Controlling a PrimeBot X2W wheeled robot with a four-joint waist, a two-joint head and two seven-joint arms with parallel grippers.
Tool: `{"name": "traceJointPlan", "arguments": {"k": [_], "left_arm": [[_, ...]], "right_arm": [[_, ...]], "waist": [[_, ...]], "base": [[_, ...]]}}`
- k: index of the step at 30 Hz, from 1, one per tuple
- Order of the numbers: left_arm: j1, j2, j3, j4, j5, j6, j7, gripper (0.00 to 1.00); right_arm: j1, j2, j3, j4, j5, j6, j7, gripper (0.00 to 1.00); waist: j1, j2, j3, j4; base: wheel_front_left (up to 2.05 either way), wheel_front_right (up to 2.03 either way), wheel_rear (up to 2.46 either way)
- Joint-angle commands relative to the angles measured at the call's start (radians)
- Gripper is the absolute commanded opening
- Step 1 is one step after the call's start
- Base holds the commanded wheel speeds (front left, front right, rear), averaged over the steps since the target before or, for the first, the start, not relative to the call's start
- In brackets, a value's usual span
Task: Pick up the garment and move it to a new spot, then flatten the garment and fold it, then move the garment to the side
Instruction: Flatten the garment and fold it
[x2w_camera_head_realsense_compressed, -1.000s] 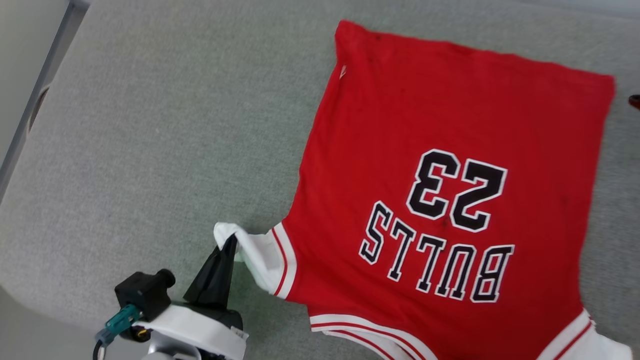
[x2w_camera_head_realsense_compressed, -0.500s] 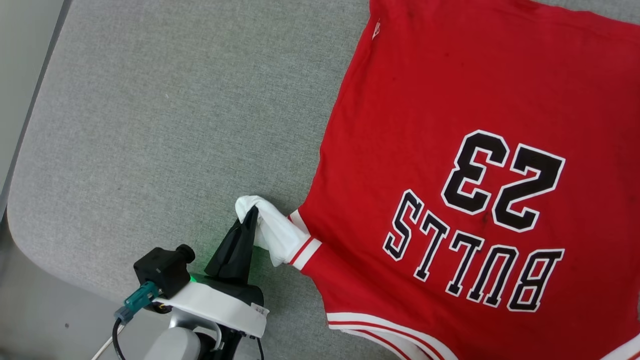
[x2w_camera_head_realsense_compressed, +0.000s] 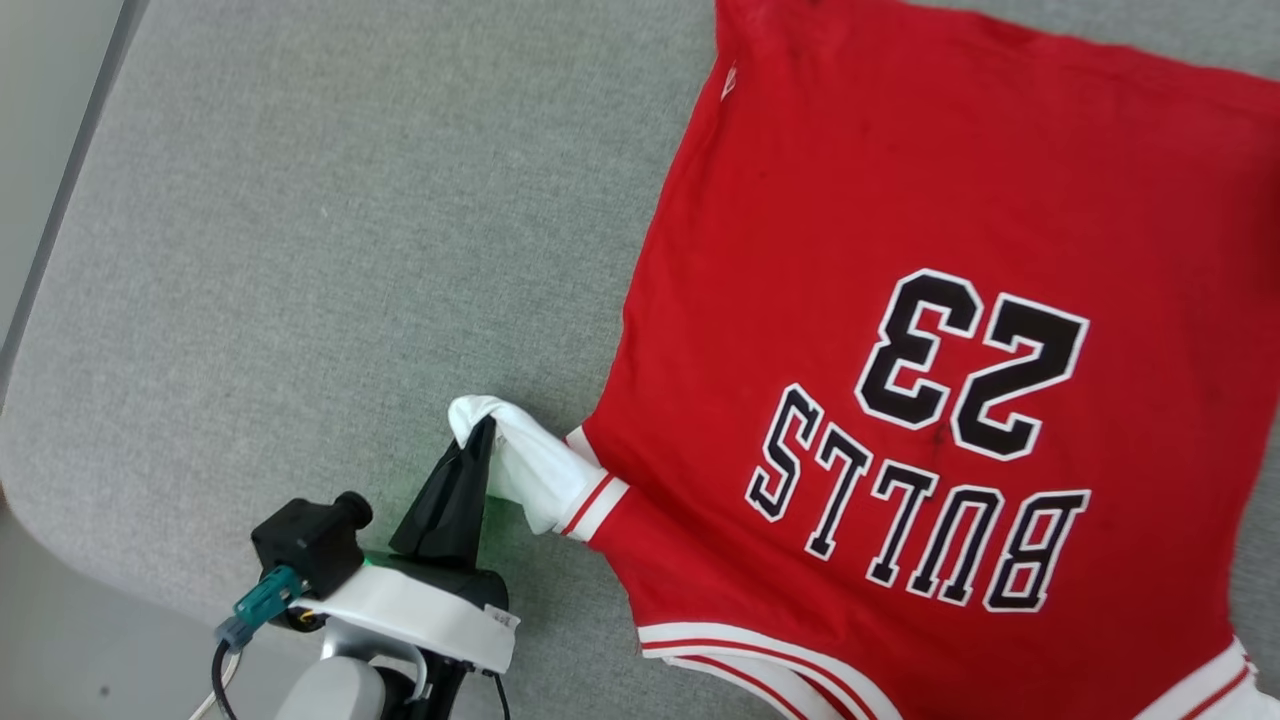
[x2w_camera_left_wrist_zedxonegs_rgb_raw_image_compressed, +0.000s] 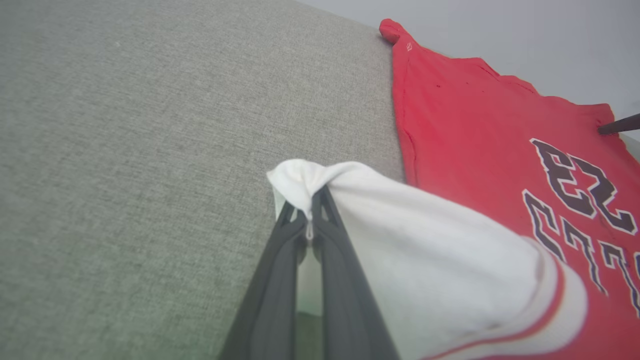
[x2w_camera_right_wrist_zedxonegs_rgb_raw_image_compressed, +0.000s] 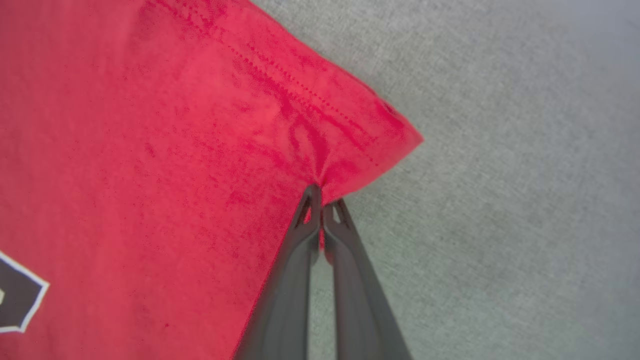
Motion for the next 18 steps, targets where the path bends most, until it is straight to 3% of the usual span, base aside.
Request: {"name": "traceJointPlan", "arguments": {"k": [1, 9, 18], "left_arm": [[0.007, -0.002, 0.008, -0.001, 0.002, -0.005, -0.003, 0.0], [0.085, 0.018, 0.053, 0.003, 0.008, 0.003, -0.002, 0.0], [0.174, 0.052, 0.088, -0.014, -0.004, 0.039, 0.009, 0.0]], "right_arm": [[0.004, 0.003, 0.002, -0.003, 0.01, -0.001, -0.012, 0.0], [0.115, -0.055, 0.058, -0.084, 0.117, -0.001, -0.175, 0.0], [0.456, -0.142, 0.015, -0.269, 0.243, -0.001, -0.299, 0.0]], "waist": [[0.0, 0.0, -0.029, -0.023], [0.0, 0.0, -0.15, -0.098], [0.0, 0.0, -0.271, -0.177]], "base": [[0.0, 0.0, 0.0], [0.0, 0.0, 0.0], [0.0, 0.0, 0.0]]}}
